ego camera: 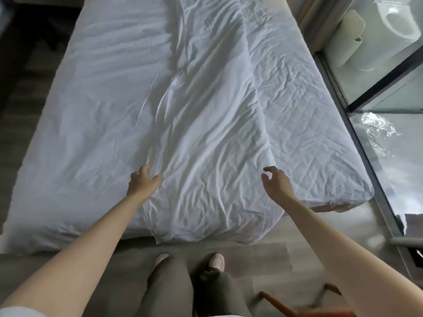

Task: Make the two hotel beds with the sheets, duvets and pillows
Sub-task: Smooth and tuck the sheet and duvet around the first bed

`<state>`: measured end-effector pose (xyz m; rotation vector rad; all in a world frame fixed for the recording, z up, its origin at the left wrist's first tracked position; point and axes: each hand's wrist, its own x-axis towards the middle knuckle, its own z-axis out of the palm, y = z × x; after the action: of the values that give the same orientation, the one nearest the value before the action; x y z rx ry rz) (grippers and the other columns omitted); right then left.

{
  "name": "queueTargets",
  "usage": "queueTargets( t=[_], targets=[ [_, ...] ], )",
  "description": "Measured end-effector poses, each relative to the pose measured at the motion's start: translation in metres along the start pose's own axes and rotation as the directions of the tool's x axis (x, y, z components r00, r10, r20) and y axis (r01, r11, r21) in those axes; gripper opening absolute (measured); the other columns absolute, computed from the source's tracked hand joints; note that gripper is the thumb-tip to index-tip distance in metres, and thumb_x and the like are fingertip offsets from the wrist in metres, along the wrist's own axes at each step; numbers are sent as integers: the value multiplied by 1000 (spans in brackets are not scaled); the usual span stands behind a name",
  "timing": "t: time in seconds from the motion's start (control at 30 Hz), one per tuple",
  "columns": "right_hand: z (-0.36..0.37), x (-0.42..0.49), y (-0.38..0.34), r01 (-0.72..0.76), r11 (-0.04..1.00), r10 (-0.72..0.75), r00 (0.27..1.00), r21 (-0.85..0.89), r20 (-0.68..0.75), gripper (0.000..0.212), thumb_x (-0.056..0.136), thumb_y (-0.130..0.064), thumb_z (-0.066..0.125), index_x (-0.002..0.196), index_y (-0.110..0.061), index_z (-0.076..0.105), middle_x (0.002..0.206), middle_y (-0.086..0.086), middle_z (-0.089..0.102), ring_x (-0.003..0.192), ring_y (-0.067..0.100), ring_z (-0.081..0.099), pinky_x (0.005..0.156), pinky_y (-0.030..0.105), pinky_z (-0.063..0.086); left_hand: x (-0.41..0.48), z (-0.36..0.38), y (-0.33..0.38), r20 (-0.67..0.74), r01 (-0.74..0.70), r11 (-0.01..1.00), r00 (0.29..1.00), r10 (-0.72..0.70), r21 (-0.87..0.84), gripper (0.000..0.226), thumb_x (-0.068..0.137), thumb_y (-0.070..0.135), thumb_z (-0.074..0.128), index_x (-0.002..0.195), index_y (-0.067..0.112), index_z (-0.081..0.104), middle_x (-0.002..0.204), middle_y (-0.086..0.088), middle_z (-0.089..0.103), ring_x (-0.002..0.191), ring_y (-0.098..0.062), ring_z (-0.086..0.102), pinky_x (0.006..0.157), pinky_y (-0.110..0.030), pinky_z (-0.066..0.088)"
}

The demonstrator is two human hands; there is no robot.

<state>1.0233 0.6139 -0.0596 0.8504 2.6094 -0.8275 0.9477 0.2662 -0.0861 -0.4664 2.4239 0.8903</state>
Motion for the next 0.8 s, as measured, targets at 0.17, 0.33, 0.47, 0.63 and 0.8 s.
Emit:
queueTargets(
  t=[0.17,0.33,0.47,0.63,0.8],
  targets=[
    [6,52,14,-35,999,34,999,41,17,40,99,-22,45,138,-16,47,140,11,45,120,29,50,98,41,43,27,25,-2,0,136,985,991,-137,-106,68,94,41,51,152,21,21,151,-16,26,131,-36,40,102,-43,39],
    [33,105,39,-131,991,130,991,28,32,50,99,-23,46,146,-10,37,151,13,36,133,32,41,106,41,35,76,61,7,-37,190,977,980,-195,-96,76,92,45,57,153,23,17,150,-21,25,134,-40,34,107,-44,34],
    [60,134,64,-228,972,225,973,52,54,55,97,-31,50,144,-8,35,147,16,37,131,35,41,106,45,36,118,90,11,-64,279,941,953,-295,-190,92,81,55,67,152,22,18,148,-21,33,132,-40,38,105,-50,40],
    [93,151,81,-205,978,205,979,-29,-3,89,86,-53,61,146,-4,19,143,21,35,131,40,34,108,48,29,138,115,4,-149,352,933,921,-360,-79,106,66,72,69,145,15,27,139,-20,39,127,-39,41,104,-53,36],
    [97,165,95,-353,936,353,936,-11,-1,78,86,-61,56,131,0,35,132,24,47,123,40,45,102,47,36,144,122,-5,-117,375,926,919,-376,-32,89,71,78,58,129,12,49,129,-17,52,119,-39,48,102,-51,38]
  ],
)
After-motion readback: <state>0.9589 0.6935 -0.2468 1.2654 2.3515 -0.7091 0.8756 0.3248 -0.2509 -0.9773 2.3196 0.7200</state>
